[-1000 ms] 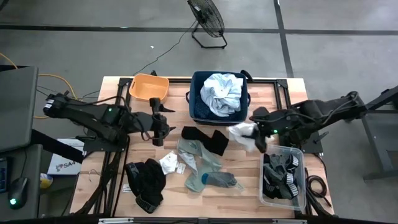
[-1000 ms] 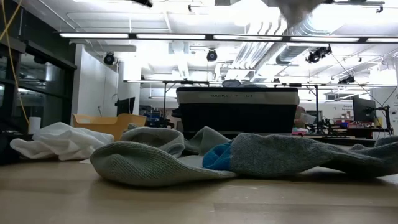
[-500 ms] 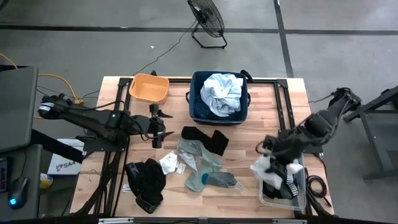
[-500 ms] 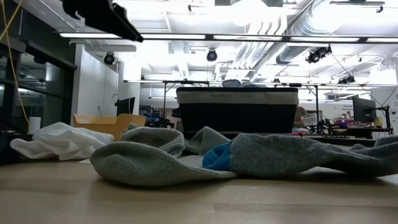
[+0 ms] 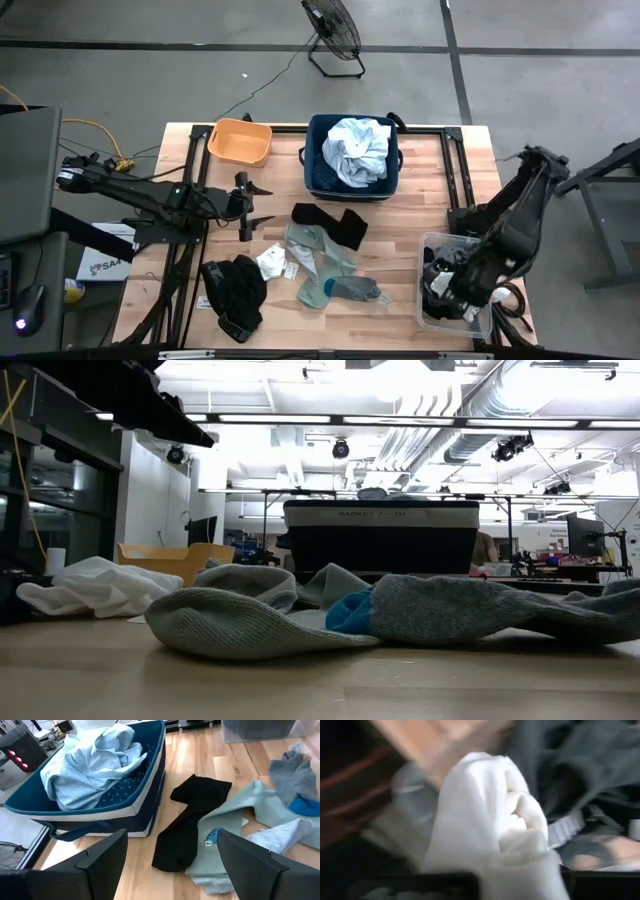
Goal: Pick & Place Cloths
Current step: Put the white boxer shorts into the transparent bin
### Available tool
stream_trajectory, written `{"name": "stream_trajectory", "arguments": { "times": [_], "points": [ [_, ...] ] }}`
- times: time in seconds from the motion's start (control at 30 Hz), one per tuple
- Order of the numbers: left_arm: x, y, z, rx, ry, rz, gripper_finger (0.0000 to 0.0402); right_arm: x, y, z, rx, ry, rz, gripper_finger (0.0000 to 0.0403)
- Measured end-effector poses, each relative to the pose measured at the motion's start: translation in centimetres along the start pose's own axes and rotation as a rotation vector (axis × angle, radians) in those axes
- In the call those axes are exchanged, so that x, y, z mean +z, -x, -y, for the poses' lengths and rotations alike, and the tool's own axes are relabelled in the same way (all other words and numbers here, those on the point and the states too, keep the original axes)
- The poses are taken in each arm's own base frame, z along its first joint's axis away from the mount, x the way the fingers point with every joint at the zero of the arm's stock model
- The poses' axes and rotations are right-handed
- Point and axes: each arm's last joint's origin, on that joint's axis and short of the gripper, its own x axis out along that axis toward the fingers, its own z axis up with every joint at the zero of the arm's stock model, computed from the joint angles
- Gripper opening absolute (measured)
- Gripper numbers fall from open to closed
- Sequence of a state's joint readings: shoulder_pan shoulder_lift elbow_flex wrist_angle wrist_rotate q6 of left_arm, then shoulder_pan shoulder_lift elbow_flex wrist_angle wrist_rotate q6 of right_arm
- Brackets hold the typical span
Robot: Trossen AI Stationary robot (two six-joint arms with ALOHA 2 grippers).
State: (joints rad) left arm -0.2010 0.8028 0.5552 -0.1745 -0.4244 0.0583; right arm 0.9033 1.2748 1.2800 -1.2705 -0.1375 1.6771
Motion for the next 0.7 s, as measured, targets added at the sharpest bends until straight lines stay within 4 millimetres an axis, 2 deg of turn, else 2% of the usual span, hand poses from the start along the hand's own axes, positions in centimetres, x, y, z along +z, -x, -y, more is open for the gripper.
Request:
{"name": "stream_trajectory", "arguments": {
  "times": [0.13,0.23,0.47,0.7],
  "points": [
    [0.0,0.0,0.0,-0.005,0.005,0.002,0.0303,0.3,-1.9,0.2,-0.220,0.018,0.026,0.0036],
    [0.0,0.0,0.0,-0.005,0.008,0.002,0.0303,0.5,-3.7,0.0,-0.317,0.070,0.031,0.0038],
    [0.0,0.0,0.1,-0.010,0.013,0.001,0.0303,1.4,-8.8,0.8,-0.400,0.118,-0.017,0.0038],
    [0.0,0.0,0.1,-0.009,0.021,0.001,0.0303,2.1,-11.6,2.4,-0.406,0.139,0.003,0.0038]
  ]
}}
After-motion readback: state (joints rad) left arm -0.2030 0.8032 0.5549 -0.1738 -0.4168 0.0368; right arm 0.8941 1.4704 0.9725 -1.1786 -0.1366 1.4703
